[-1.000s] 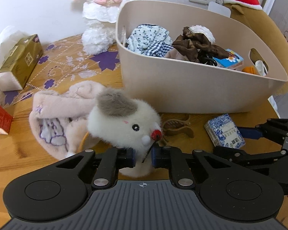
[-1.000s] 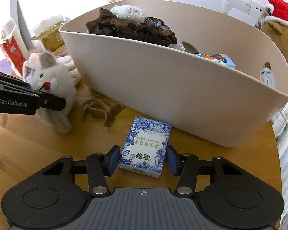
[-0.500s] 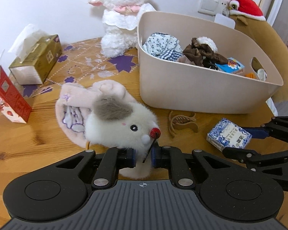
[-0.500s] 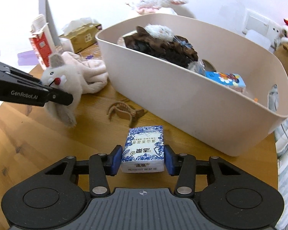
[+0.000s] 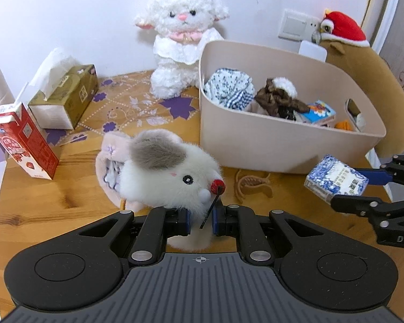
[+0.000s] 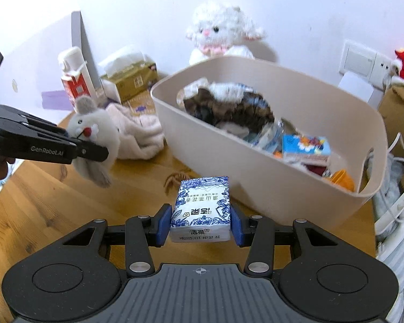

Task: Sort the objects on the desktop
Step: 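Carry plush mouse with left tool while right tool carries tissue pack to basket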

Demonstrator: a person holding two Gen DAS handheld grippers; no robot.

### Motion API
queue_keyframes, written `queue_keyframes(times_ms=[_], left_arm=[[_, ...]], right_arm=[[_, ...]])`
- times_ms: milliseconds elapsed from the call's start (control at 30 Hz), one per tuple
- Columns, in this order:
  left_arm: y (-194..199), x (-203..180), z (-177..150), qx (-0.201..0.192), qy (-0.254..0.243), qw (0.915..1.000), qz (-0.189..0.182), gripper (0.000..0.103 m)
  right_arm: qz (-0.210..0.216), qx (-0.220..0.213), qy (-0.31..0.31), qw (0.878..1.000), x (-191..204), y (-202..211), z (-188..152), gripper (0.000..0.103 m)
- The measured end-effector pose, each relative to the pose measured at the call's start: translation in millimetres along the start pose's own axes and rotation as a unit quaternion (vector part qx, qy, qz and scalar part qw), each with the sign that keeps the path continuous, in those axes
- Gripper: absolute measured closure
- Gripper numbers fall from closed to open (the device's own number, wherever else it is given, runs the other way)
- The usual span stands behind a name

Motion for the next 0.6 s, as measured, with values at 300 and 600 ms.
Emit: queue_keyframes(times_ms=[300,600], left_arm=[[16,-11,13,-0.023,-0.009,0.9997,-0.005,0.089],[22,-24,47,-0.057,-0.028,0.9978,-0.016,0.089]], right_arm=[[0.013,-0.043,0.006,0.999,-5,30,24,0.06],[0.009,-0.086,0.011,0.996,-17,53,55,0.06]])
Point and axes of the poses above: each gripper's, at about its wrist camera, not at the fingertips, and y roughly against the way its jaws point, x to its left, z to its top, the point moved 4 cm from there along -y, roughly the way its jaws point, and after that the axes turned 14 degrees about -x, right-handed, at the moved point
